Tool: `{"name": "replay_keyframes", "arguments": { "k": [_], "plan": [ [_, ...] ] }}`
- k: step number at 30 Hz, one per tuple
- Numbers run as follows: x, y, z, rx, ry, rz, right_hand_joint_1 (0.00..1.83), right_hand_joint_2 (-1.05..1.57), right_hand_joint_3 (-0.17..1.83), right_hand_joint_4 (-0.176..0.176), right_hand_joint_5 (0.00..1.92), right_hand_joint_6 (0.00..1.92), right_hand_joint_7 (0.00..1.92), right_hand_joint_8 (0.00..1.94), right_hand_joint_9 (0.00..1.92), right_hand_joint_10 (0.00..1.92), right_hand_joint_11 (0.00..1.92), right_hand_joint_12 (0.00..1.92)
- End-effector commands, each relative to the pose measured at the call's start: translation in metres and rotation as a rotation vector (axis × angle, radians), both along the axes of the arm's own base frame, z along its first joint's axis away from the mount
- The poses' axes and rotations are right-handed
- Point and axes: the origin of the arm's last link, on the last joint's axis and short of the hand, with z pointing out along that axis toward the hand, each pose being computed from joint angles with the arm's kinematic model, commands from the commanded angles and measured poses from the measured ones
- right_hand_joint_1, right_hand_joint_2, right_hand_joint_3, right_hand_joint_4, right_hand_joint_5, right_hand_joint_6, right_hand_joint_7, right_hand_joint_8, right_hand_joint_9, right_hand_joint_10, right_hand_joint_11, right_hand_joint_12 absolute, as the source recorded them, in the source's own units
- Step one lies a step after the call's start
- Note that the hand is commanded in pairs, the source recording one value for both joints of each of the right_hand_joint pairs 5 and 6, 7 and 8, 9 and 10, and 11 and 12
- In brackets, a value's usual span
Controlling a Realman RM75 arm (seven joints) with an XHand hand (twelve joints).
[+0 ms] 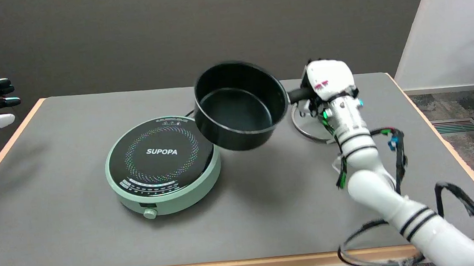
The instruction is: Place the soup pot onto the induction stove.
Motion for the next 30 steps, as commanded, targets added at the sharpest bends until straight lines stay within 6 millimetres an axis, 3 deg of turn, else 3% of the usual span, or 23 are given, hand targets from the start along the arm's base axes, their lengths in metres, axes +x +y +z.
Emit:
{"name": "replay_keyframes", "arguments": {
  "k": [1, 8, 13, 22, 30],
  "plan": [
    [0.062, -0.087, -0.023, 0.151, -0.019, -0.043, 0.94, 1.35, 0.62, -0.048, 1.92, 1.92, 1.92, 1.92, 1.92, 1.92, 1.92, 1.92],
    [0.077, -0.121, -0.05, 0.209, -0.006, -0.062, 0.94, 1.34, 0.62, -0.046, 1.92, 1.92, 1.92, 1.92, 1.92, 1.92, 1.92, 1.92],
    [0.08, -0.136, -0.084, 0.268, 0.003, -0.079, 0.94, 1.34, 0.62, -0.047, 1.92, 1.92, 1.92, 1.92, 1.92, 1.92, 1.92, 1.92],
    [0.085, -0.145, -0.153, 0.344, 0.072, -0.077, 0.95, 1.32, 0.62, -0.046, 1.92, 1.92, 1.92, 1.92, 1.92, 1.92, 1.92, 1.92],
    [0.079, -0.142, -0.191, 0.366, 0.068, -0.07, 0.95, 1.31, 0.62, -0.045, 1.92, 1.92, 1.92, 1.92, 1.92, 1.92, 1.92, 1.92]
  ]
}}
